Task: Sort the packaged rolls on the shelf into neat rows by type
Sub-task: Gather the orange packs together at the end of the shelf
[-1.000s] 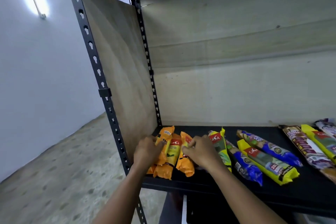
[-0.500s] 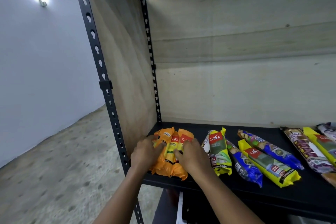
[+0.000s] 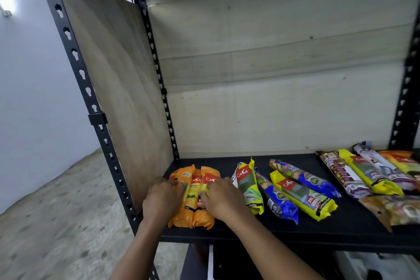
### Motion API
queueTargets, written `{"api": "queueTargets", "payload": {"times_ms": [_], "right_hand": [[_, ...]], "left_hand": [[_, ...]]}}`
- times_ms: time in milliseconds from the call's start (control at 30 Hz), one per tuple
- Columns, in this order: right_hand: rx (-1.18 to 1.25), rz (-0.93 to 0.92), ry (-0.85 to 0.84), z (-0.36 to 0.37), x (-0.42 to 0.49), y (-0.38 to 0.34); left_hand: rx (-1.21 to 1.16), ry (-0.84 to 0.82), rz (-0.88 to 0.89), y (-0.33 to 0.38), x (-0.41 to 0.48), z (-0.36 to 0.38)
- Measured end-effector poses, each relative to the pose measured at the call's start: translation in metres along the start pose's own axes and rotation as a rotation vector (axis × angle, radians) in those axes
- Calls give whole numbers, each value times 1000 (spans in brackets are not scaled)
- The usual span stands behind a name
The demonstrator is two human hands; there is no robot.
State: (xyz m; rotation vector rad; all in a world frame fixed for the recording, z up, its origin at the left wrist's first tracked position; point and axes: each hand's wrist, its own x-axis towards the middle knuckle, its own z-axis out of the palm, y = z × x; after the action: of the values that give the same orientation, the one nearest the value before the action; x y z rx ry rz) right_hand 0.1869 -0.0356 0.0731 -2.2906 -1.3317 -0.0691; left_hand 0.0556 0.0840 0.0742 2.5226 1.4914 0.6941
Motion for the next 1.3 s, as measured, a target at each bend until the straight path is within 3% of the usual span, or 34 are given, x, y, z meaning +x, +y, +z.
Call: {"api": "queueTargets", "payload": {"times_ms": [100,200,400,533,767,967,1300], "right_hand": [[61,-82,68,-17,-13,14],[120,-106,197,-38,-25,33],[53,-55,274,-67,-45,78],[7,-90,195,-70,-57,95],[-139,-170,17,-54,-66,108],[-132,-157,165,-43,-65,109],[125,-133,214,-51,-63,121]], "left_hand": [[10,148,129,13,-8,-2],[-54,172,299,32,-13,1],[-119,-125,613,73,-26,11],[-14,-331,602,89,-27,19],[115,-541,632,98,-28,23],[68,-412,649,94,-31,33],[-84,-298,587,100,-52,40]]}}
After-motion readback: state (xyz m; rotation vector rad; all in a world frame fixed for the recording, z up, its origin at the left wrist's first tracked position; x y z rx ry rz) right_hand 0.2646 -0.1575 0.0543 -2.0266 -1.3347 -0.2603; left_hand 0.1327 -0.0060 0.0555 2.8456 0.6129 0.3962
